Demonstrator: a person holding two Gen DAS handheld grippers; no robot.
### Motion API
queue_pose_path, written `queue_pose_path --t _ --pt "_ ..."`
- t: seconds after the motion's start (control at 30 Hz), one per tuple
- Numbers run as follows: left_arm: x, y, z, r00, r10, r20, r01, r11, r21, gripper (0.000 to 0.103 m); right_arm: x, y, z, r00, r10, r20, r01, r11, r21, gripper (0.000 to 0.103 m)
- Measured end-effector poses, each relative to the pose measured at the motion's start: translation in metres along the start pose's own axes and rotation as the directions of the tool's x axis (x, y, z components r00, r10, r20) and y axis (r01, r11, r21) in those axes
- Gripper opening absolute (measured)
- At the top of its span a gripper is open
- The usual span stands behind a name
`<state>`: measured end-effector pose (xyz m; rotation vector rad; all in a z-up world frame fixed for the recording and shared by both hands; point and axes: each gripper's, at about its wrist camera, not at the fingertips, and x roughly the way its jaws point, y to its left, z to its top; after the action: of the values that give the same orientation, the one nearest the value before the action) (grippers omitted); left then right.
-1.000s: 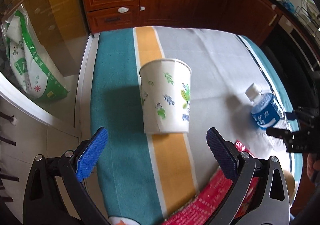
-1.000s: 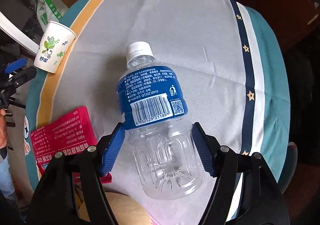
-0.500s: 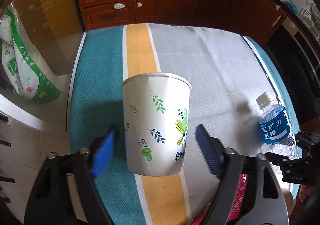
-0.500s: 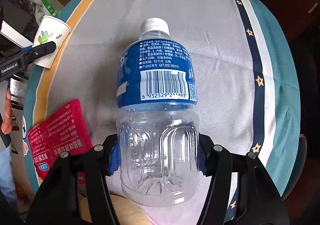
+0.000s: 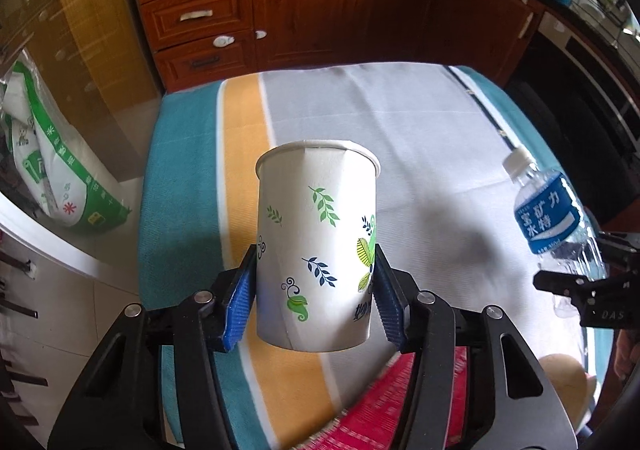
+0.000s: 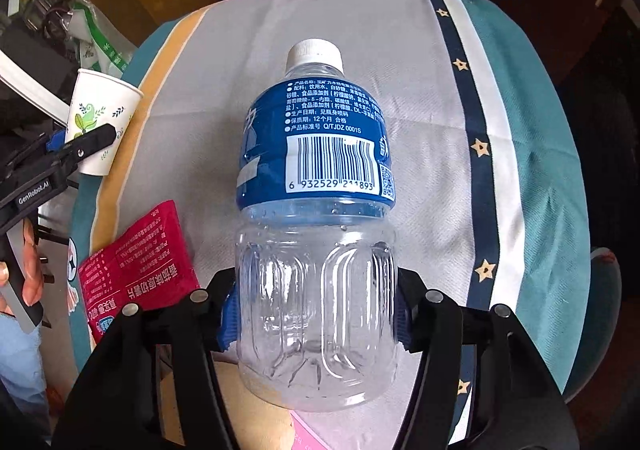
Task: Collect trash
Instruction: 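Grasp the paper cup with the left tool while the right tool grasps the water bottle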
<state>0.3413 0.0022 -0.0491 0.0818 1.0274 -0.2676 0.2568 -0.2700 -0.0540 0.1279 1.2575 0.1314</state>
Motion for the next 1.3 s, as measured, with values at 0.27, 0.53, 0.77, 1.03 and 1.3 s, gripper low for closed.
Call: queue_pose_path --t 0.27,0.53,0.77,1.03,1.3 --pt "-0.042 -0.064 -0.004 0.998 -0.06 0.033 0.057 0.994 0.096 0.055 -0.056 -0.031 -0.026 0.995 0.03 0.092 -0.034 0.998 0.045 0.056" --pt "-0.077 -0.151 -0.008 0.989 -0.141 0.044 0.13 0.971 0.202 0.056 -0.111 -0.079 -0.069 0.982 0.026 0.187 -0.053 0.989 0.138 0.056" --pt "-0.09 -0.247 -0.014 0.977 -0.214 0.004 0.201 0.923 0.327 0.056 -0.137 -0.147 -0.112 0.972 -0.016 0.235 -0.05 0.961 0.272 0.056" --pt "-0.071 -0.365 -0.024 0.953 -0.284 -0.105 0.301 0.845 0.442 0.056 -0.15 -0.235 -0.168 0.968 -0.095 0.232 -0.012 0.905 0.425 0.056" --pt "-0.012 -0.469 -0.045 0.932 -0.262 -0.25 0.356 0.785 0.506 0.056 -0.118 -0.307 -0.197 0.98 -0.109 0.166 0.002 0.843 0.537 0.056"
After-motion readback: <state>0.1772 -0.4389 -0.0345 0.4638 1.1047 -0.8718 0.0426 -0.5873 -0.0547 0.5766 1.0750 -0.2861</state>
